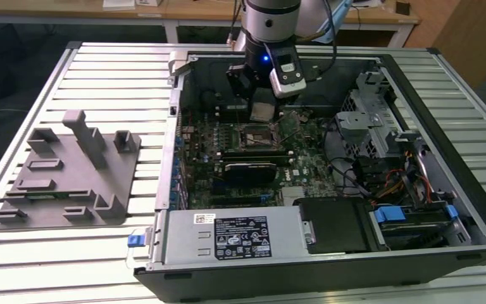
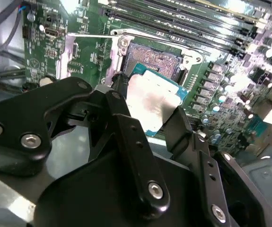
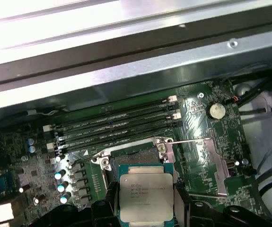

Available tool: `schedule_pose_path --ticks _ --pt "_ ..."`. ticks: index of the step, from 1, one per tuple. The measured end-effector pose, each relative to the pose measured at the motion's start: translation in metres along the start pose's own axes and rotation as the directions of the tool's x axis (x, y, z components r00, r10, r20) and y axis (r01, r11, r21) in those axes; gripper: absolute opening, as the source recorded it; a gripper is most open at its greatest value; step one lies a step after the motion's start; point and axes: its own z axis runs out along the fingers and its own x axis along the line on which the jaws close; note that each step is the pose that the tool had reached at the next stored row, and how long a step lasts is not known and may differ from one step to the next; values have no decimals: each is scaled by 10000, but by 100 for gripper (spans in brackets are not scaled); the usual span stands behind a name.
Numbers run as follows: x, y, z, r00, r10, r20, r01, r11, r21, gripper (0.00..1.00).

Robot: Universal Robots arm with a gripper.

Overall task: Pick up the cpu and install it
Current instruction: 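Place the cpu into insertion slot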

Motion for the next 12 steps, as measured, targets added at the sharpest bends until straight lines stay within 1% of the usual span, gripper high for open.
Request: schedule_pose_path --ticks 5,8,12 --pt "0 0 0 9980 625 29 -625 9980 23 55" --pt "0 0 0 9946 1032 49 -1032 9946 36 55" --pt "0 0 0 9885 1513 73 -1513 9885 51 55"
